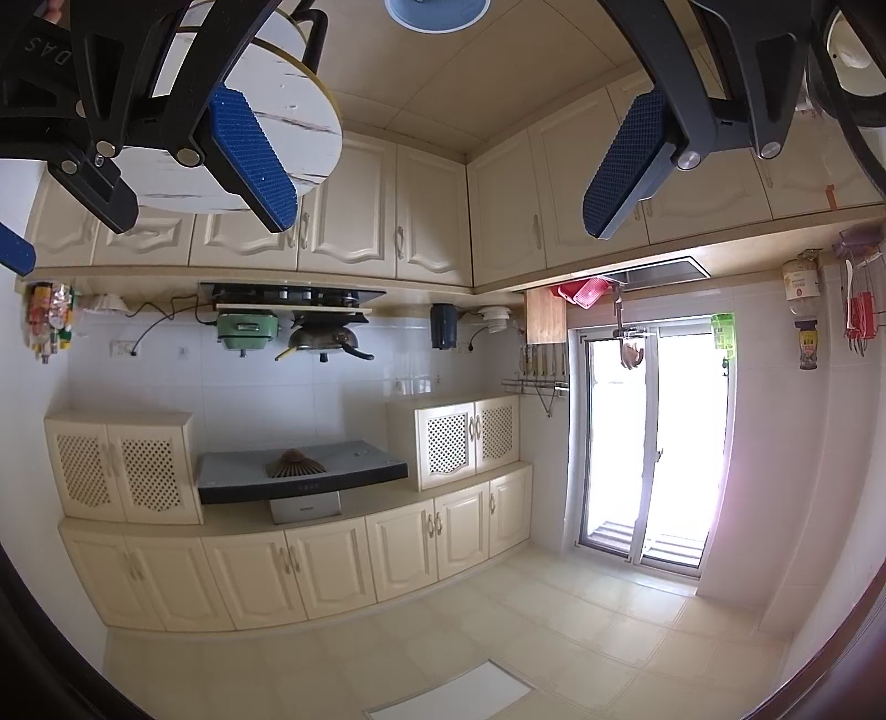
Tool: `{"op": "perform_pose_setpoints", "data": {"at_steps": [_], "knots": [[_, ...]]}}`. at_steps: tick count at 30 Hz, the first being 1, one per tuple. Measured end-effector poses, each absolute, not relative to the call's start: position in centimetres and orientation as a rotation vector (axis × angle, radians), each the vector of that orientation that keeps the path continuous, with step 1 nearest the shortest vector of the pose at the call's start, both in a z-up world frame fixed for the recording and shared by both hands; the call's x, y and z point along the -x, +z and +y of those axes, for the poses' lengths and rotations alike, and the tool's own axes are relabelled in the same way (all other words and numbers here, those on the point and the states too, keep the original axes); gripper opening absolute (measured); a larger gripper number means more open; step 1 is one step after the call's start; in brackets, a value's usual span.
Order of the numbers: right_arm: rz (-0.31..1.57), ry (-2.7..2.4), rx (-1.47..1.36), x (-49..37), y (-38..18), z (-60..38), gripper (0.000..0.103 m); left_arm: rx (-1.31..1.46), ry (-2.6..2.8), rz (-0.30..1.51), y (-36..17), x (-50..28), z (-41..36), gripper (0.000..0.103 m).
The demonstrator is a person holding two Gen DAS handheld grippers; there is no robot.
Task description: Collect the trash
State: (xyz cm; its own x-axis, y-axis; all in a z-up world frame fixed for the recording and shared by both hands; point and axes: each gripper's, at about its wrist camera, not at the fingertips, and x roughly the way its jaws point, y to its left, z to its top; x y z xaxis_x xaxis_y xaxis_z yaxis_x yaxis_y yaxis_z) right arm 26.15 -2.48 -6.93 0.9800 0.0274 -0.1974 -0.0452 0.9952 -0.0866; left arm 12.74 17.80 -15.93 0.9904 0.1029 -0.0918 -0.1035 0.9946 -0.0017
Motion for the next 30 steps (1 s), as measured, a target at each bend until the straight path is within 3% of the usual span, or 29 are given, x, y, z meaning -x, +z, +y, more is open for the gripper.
{"op": "perform_pose_setpoints", "data": {"at_steps": [30], "knots": [[0.211,0.039,0.091,-26.0,-7.5,-2.8,0.103,-0.003,0.090,0.099,-14.8,-14.6,20.6,0.102]]}}
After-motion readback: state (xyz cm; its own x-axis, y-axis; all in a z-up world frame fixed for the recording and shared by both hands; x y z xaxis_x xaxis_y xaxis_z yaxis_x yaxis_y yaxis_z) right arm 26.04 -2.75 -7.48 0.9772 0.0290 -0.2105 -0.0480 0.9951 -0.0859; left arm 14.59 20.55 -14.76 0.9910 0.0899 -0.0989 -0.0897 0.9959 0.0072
